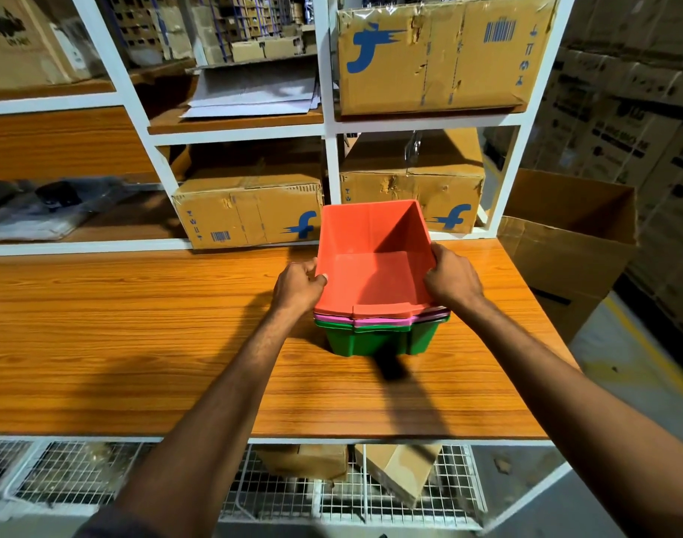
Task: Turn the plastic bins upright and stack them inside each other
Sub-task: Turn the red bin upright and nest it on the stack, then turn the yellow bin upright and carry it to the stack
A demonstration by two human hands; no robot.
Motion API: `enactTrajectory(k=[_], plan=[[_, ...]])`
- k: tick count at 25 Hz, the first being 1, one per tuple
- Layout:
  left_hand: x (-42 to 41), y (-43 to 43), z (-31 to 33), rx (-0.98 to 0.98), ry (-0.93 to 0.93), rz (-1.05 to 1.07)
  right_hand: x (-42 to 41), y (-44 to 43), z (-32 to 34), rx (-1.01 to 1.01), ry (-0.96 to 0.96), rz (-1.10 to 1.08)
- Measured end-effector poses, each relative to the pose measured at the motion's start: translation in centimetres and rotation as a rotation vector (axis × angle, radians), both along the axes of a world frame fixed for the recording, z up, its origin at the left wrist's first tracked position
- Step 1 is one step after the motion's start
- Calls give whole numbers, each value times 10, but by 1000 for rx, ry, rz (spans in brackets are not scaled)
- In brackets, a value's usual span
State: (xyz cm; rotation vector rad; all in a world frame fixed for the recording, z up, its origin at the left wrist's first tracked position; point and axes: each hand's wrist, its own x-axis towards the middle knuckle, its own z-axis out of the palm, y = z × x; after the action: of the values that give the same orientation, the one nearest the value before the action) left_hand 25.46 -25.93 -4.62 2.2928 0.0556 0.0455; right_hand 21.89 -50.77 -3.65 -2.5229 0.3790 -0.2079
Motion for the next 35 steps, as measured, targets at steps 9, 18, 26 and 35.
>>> enactTrajectory(k=[9, 18, 26, 35], plan=[[-3, 1, -3, 6, 19, 3, -8, 4, -1, -5, -62, -14], [-78, 36, 21, -195, -394, 150, -52, 85, 36, 30, -461, 223], [-187, 150, 28, 196, -572, 261, -122, 204, 25, 75, -464, 587], [-284, 329, 22, 602, -634, 467, -174, 396, 15, -64, -472, 782]])
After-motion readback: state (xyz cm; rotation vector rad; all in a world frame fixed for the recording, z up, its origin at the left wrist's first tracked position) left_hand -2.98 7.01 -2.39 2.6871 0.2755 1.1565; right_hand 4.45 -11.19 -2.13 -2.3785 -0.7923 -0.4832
